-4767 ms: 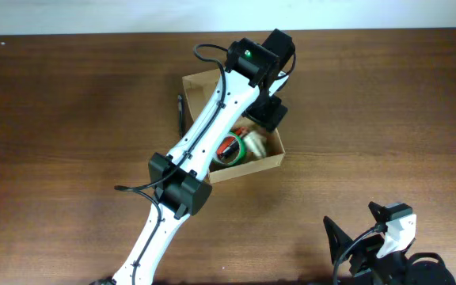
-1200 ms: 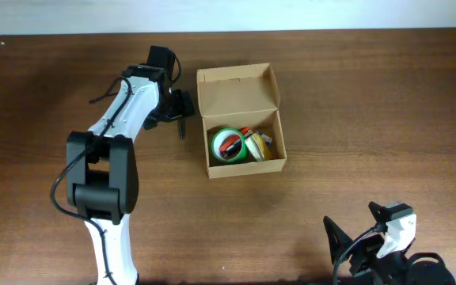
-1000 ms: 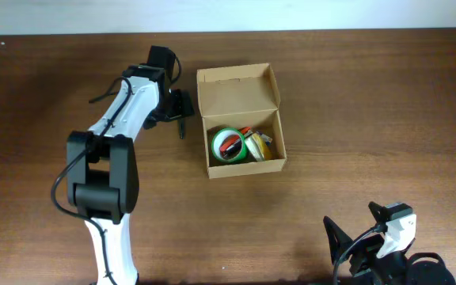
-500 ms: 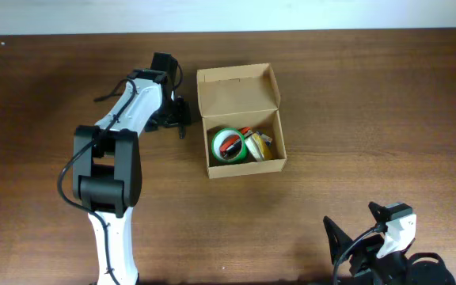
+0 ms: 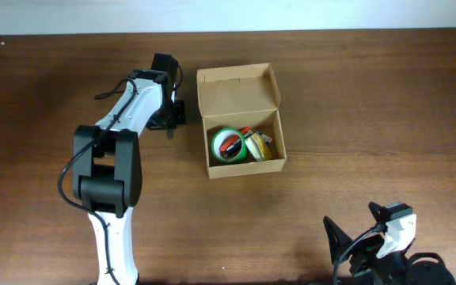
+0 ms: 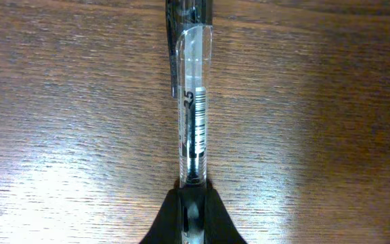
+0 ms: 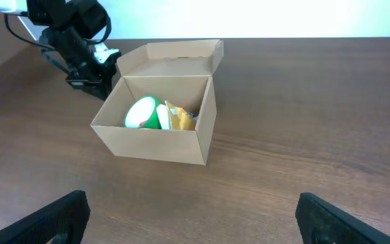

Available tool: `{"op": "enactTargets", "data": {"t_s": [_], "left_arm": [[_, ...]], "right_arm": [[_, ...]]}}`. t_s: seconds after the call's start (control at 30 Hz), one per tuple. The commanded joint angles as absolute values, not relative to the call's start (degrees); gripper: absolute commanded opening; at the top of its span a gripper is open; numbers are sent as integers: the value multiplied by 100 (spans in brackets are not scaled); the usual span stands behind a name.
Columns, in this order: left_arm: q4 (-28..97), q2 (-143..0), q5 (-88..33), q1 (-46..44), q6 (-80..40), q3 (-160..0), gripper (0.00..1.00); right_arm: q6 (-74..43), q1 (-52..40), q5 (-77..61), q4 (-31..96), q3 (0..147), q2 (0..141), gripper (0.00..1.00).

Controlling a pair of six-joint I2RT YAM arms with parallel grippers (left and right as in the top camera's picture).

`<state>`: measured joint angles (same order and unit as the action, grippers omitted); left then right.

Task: Pack container
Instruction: 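Lower the left gripper over the clear pen and grasp it, then lift the pen over the box and lower it inside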

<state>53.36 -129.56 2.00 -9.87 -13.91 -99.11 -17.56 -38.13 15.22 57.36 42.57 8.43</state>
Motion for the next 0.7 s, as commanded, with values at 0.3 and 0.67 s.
{"op": "enactTargets", "data": {"t_s": [0.3,0.67], "left_arm": [[5625,-13045,303,-969,-1199,-10016,2],[6062,-12460,281,-976,-884,-10567,2]], "right_arm": [[-1765,-3820,1614,5719,4254,801,99],[-1765,-3820,1614,5719,4254,801,99]]}}
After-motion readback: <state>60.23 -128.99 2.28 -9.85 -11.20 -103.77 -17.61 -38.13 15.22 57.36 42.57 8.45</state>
